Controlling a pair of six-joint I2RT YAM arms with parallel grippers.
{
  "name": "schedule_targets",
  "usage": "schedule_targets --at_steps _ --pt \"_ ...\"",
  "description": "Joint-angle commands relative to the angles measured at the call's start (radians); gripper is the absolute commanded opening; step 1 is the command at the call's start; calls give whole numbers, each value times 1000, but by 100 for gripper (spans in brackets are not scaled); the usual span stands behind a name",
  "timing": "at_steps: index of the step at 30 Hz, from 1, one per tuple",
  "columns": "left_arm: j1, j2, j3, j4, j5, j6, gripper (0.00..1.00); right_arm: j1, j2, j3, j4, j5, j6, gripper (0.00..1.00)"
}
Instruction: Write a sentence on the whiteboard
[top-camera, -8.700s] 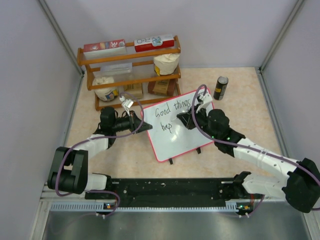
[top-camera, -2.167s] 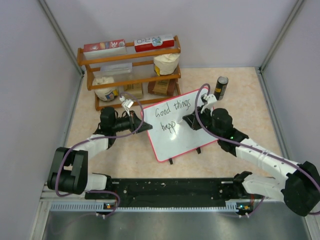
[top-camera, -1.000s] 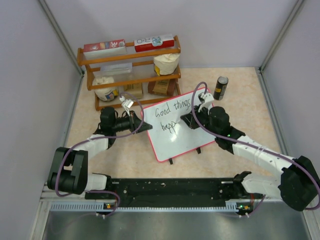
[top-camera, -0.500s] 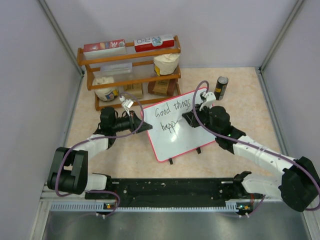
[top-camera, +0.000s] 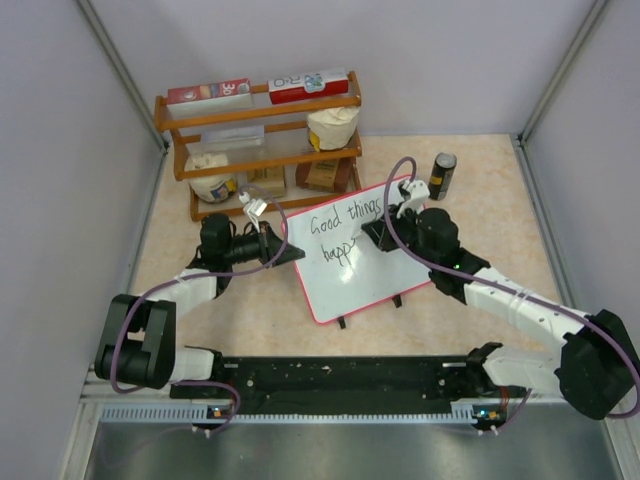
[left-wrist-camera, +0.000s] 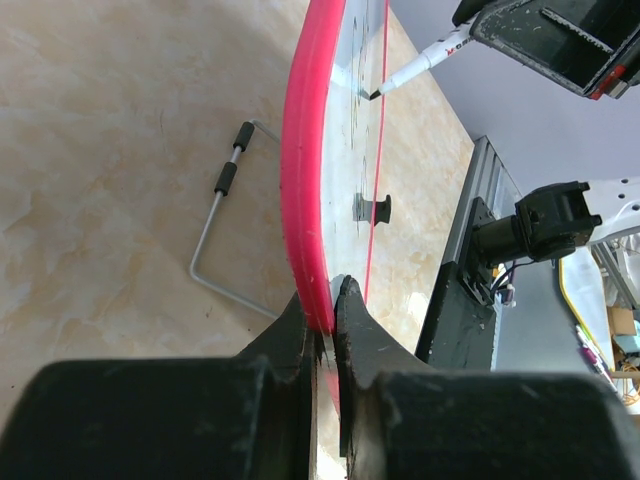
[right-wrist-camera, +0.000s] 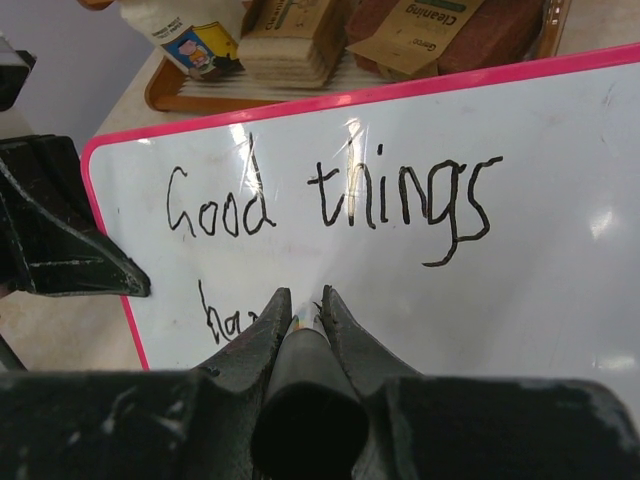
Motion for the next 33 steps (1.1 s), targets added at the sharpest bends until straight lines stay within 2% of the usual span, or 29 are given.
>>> schedule_targets --at_steps 1,21,33 --pt "-34 20 -54 -93 -20 237 0 -5 9 28 -2 -35 -13 0" --pt "-34 20 -54 -94 -20 237 0 -8 -45 -61 -73 -16 -35 0" --pt "-34 17 -54 -94 -21 237 0 -9 -77 -22 -65 59 -36 0"
